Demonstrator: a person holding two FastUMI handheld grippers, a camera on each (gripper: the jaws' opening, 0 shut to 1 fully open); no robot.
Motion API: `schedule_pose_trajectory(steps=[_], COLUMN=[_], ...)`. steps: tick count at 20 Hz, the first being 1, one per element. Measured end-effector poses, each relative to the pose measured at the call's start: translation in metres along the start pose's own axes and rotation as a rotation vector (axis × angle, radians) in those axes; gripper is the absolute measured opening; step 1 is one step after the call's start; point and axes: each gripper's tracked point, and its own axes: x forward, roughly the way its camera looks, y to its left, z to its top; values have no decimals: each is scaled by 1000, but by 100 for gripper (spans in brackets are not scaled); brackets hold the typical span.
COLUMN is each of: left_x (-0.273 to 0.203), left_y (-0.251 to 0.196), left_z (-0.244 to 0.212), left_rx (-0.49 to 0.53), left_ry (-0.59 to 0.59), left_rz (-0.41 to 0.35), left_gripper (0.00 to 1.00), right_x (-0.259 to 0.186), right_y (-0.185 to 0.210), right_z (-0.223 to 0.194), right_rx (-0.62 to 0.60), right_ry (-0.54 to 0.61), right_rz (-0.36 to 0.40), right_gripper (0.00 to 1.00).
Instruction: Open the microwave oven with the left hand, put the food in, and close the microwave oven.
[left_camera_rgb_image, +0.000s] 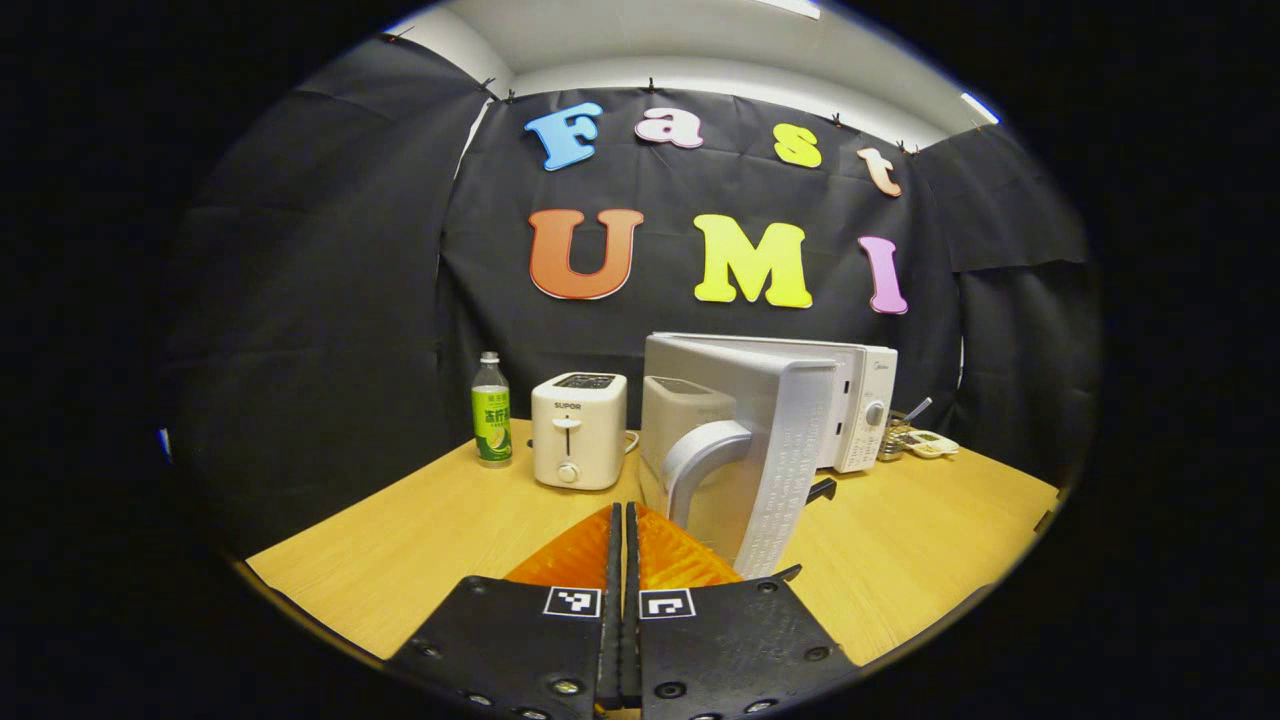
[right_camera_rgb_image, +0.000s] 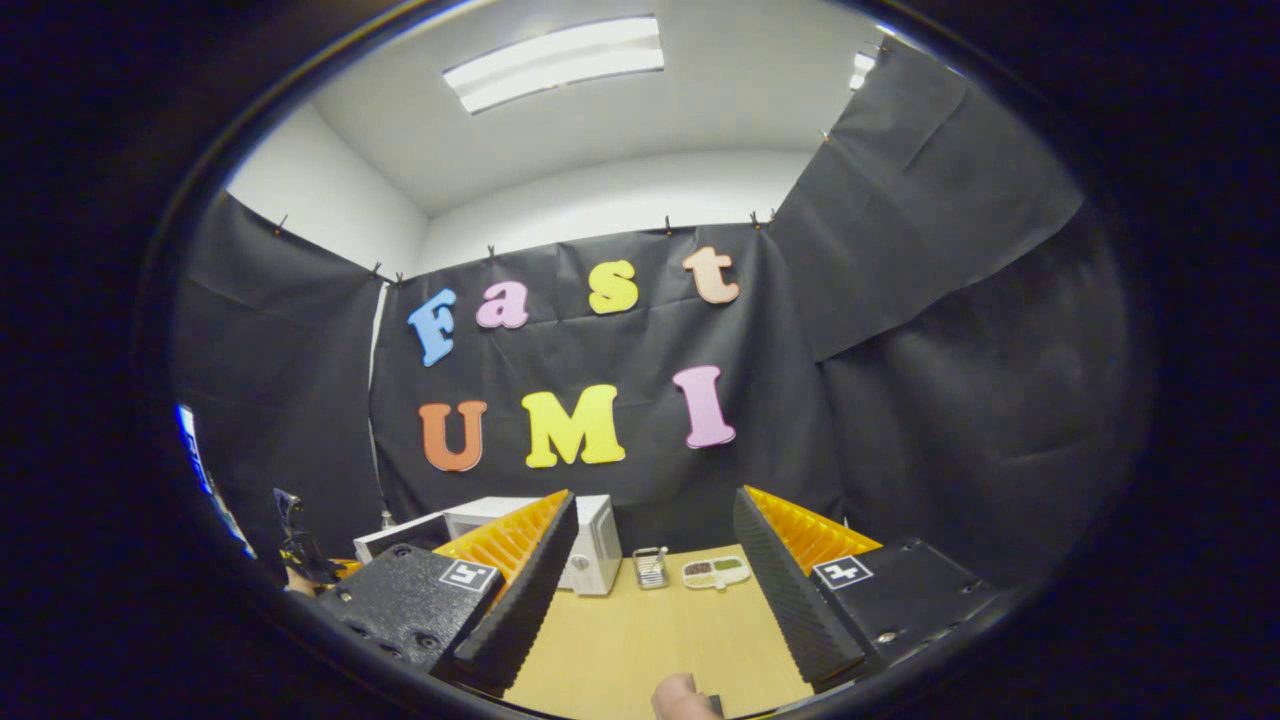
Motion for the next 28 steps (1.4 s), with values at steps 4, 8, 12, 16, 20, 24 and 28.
schedule_pose_trajectory(steps=[4, 8, 12, 16, 20, 24, 28], left_x=[11, 27, 49, 72, 94, 111, 129], left_y=[-42, -86, -123, -148, -171, -185, -198], left_z=[3, -4, 1, 5, 5, 2, 7], left_rx=[-8, -20, -30, -65, -57, -30, -46], left_ry=[-30, -15, -28, -31, -31, -24, -37], left_rz=[-94, -214, -284, -330, -367, -371, -367], left_gripper=[0, 0, 0, 0, 0, 0, 0], right_x=[-2, 1, 3, 4, 6, 11, 18], right_y=[-2, -7, -11, -12, -15, -14, -14], right_z=[-4, -8, -12, -15, -17, -25, -37], right_rx=[-3, 12, 19, 30, 38, 32, 9], right_ry=[6, 5, 20, 21, 17, 42, 67], right_rz=[15, 14, 7, 12, 16, 23, 24], right_gripper=[99, 99, 99, 99, 100, 100, 100])
